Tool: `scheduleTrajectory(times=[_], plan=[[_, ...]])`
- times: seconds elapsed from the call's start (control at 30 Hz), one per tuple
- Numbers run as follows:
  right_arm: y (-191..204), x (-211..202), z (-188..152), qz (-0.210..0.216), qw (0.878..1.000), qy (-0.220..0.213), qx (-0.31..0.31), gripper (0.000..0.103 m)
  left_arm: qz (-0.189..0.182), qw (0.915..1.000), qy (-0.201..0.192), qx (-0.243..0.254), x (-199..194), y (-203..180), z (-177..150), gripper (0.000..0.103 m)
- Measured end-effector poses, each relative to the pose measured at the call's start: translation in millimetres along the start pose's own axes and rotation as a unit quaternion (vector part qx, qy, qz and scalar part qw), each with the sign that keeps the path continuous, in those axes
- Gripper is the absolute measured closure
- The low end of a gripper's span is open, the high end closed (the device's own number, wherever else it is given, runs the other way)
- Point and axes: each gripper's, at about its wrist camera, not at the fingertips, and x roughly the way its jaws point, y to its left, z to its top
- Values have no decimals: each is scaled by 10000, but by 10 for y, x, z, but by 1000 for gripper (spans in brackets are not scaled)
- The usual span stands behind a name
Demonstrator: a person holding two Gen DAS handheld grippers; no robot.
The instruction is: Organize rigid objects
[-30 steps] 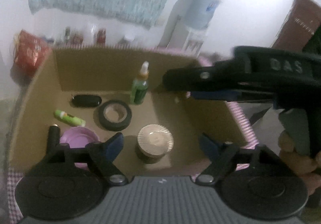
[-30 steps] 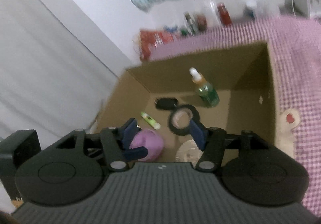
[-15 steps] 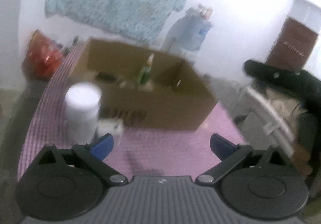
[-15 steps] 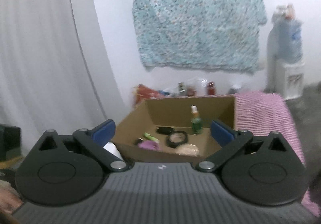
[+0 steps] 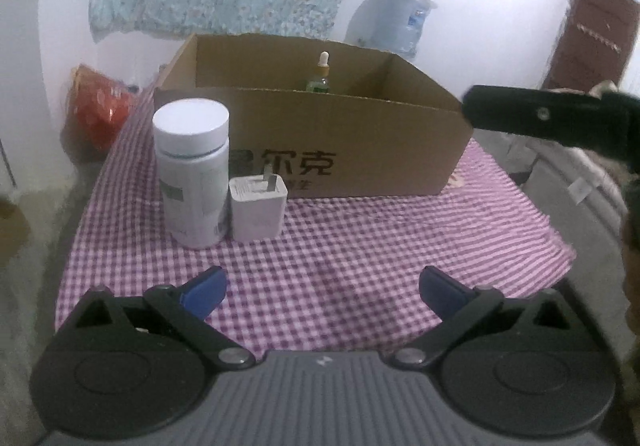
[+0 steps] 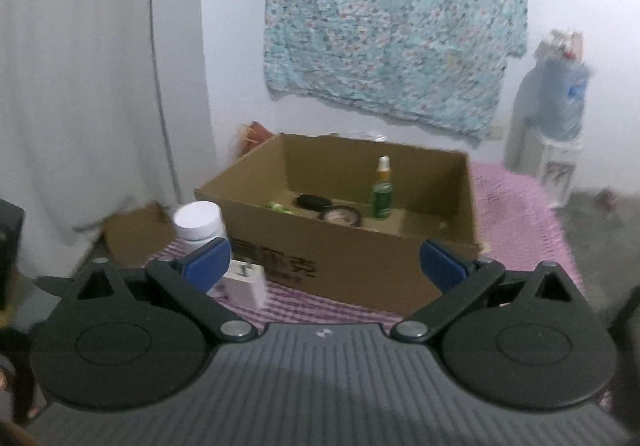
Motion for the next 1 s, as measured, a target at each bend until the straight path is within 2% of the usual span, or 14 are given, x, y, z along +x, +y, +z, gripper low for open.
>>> scheduleTrajectory(times=[0.13, 0.27, 0.47, 0.57, 0.63, 0.83, 1.0], plan=[[-120, 310, -101, 445, 9970, 341, 531, 1, 82, 9999, 32, 66, 148, 35, -20, 0], [-180, 657, -201, 955, 9888, 633, 959, 1, 159, 9998, 14, 138, 323, 62, -21, 0], [-128, 1078, -256, 1280, 9834, 799, 1005, 2, 135, 9989, -212, 399, 488, 50, 17, 0], [-101, 1243, -269, 1466, 9806, 903, 933, 11, 246, 9983, -177, 488, 597, 34, 38, 0], [-86, 1349, -280, 1575, 9782, 995, 916, 23, 280, 9980, -164, 545, 655, 22, 45, 0], [-119, 1597, -311, 1800, 9706, 1239, 1010, 47, 369, 9970, -129, 671, 772, 2, 66, 0], [-174, 1701, -316, 1991, 9636, 1418, 1081, 53, 293, 9978, -93, 591, 849, 41, 68, 0]])
